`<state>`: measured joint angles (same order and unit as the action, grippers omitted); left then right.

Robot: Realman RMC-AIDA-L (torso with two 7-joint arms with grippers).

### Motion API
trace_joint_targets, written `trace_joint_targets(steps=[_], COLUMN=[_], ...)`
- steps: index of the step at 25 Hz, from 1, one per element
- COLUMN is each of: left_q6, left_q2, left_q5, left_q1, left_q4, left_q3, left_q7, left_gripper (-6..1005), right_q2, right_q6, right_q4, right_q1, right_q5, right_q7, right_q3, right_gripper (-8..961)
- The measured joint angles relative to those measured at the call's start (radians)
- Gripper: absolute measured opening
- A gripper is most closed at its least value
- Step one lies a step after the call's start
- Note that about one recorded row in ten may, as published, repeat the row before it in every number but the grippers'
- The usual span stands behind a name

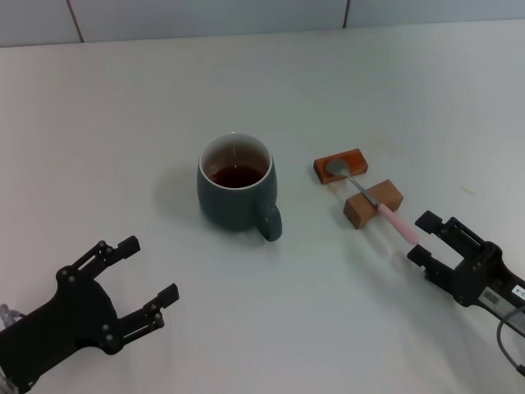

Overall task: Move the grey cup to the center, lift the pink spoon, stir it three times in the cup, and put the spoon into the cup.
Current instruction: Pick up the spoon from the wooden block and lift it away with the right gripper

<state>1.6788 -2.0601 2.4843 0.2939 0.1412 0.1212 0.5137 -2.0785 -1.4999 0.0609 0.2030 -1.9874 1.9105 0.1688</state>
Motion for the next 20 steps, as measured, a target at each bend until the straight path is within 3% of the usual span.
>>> trace_joint_targets(steps=[20], left_q6=[0.000], left_q2=[0.000], left_q5=[-0.001], left_q1=[-0.002], left_q4=[0.009], left_q3=[0.005], left_q7=[0.000], left_gripper=[860], right_q2=[0.000], right_q6=[0.085], right_q4=[-0.017], right_q1=[0.066], right_q5=[0.001], right_q7=[0.017], right_q3=[-0.001], right_gripper=[798])
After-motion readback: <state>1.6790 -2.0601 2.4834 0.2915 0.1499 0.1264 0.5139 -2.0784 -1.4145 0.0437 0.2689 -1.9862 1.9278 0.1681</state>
